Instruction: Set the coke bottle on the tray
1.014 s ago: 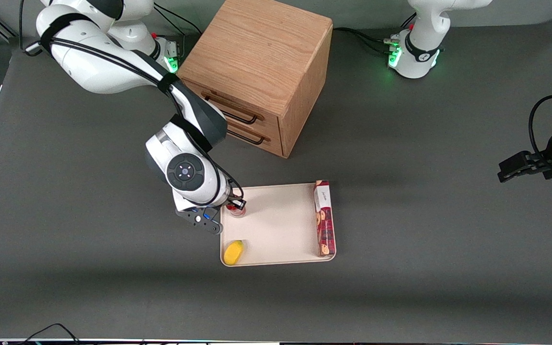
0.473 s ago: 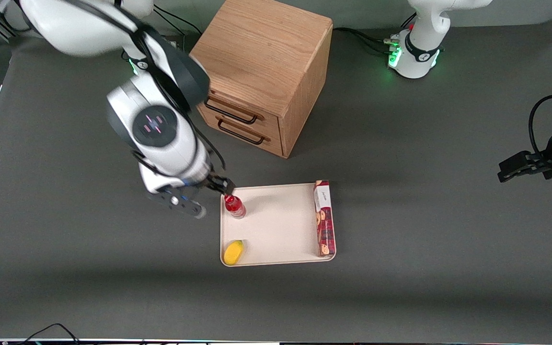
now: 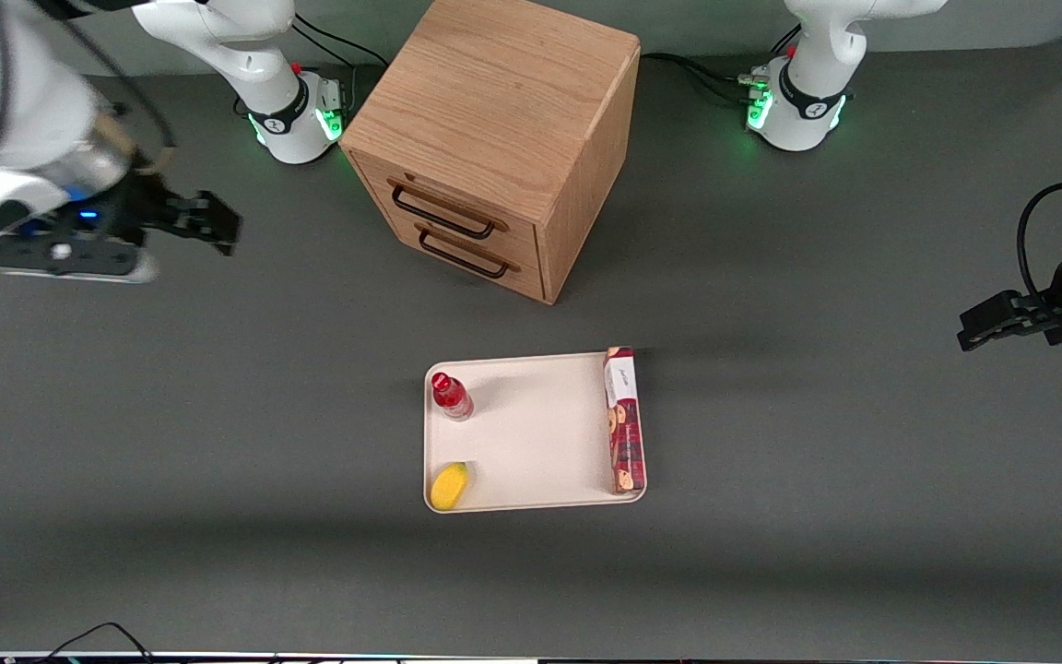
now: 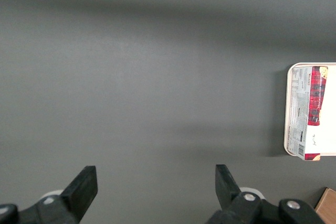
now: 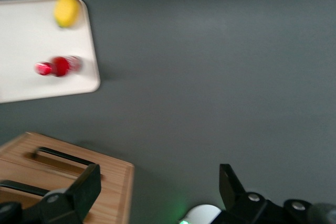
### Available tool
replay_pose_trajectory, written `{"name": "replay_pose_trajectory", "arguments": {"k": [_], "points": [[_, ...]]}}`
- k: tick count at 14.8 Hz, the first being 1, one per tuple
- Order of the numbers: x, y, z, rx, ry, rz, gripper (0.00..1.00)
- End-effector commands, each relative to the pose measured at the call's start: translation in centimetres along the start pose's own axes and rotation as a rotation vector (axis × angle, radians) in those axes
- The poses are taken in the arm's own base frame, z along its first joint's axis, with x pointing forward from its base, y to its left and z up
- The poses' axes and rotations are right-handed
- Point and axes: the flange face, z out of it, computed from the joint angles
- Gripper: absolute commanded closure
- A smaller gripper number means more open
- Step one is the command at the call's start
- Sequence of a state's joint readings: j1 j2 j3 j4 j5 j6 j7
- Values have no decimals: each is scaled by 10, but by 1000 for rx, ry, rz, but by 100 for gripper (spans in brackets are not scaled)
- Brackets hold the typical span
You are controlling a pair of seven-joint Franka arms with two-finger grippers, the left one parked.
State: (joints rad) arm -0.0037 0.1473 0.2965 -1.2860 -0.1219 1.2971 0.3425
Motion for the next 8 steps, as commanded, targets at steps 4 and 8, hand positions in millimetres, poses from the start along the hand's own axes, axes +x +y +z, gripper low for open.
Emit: {"name": "replay_pose_trajectory", "arguments": {"k": [4,8], "points": [[-24,65,55,87,27,6,0],[-16,71,43,135,41,33,0]]}}
